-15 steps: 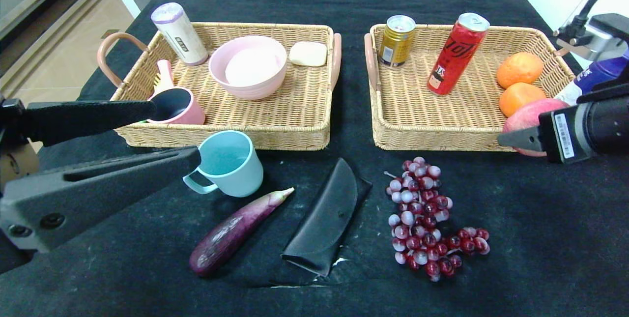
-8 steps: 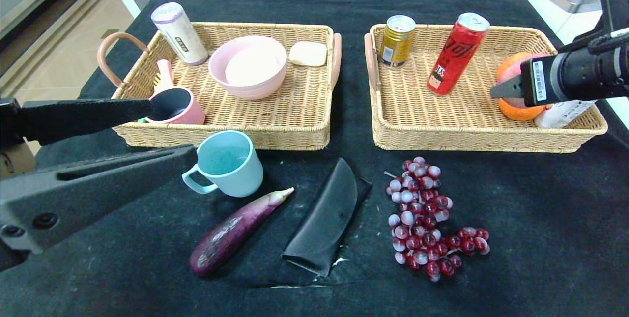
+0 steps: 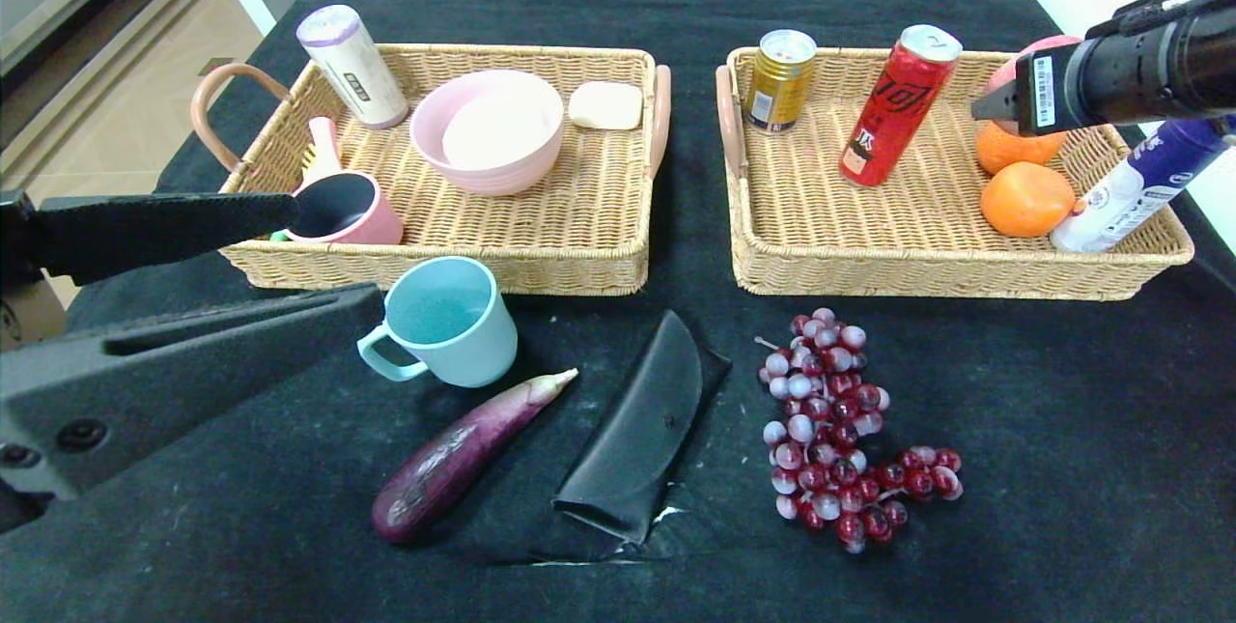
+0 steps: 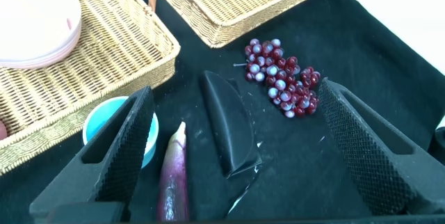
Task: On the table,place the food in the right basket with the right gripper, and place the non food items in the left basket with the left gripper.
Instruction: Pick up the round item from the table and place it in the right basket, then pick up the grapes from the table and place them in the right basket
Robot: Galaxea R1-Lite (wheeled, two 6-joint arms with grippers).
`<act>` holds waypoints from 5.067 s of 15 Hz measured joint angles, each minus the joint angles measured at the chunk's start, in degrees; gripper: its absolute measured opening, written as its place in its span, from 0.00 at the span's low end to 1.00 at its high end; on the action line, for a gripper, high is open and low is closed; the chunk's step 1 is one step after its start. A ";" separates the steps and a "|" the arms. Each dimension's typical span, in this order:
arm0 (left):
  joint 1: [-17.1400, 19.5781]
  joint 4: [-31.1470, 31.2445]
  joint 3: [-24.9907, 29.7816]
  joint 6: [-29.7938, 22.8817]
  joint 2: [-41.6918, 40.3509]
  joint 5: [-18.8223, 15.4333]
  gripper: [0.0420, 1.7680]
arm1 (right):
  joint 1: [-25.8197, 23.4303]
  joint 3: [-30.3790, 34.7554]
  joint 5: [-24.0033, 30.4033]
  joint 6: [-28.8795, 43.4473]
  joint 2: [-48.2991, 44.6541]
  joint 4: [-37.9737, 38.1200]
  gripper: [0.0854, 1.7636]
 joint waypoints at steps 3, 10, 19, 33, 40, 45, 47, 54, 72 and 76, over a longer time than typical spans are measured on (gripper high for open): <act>0.00 -0.05 0.00 -0.06 -0.24 0.02 0.97 | -1.77 -1.48 0.16 -3.06 2.47 -4.19 0.65; 0.00 0.00 -0.11 -0.09 -0.69 -0.07 0.97 | -4.02 -2.73 0.33 -7.20 8.51 -15.38 0.65; 0.00 0.01 -0.02 0.02 -0.66 -0.09 0.97 | -4.57 -2.55 0.28 -7.18 11.61 -18.65 0.65; 0.00 0.00 -0.02 0.00 -0.68 -0.07 0.97 | -4.68 -2.29 0.20 -6.77 11.74 -18.77 0.89; 0.00 0.00 -0.09 0.02 -0.99 -0.07 0.97 | -4.05 5.23 0.46 -6.21 7.89 -18.25 0.94; 0.00 0.06 -0.11 0.00 -1.00 -0.09 0.97 | -2.18 10.41 1.68 -5.55 1.76 -14.23 0.95; 0.00 0.09 -0.06 0.02 -0.96 -0.09 0.97 | -1.18 11.07 1.73 -2.93 -0.59 -11.79 0.95; -1.49 0.33 0.05 -0.06 -0.99 0.00 0.97 | 3.58 15.59 1.68 -0.01 -7.53 -4.79 0.96; -1.60 0.34 -0.13 -0.06 -1.63 0.00 0.97 | 27.60 22.37 -4.68 14.35 -10.78 3.06 0.96; -1.63 0.34 -0.13 -0.06 -1.63 0.00 0.97 | 29.31 25.43 -4.74 17.04 -9.96 3.21 0.96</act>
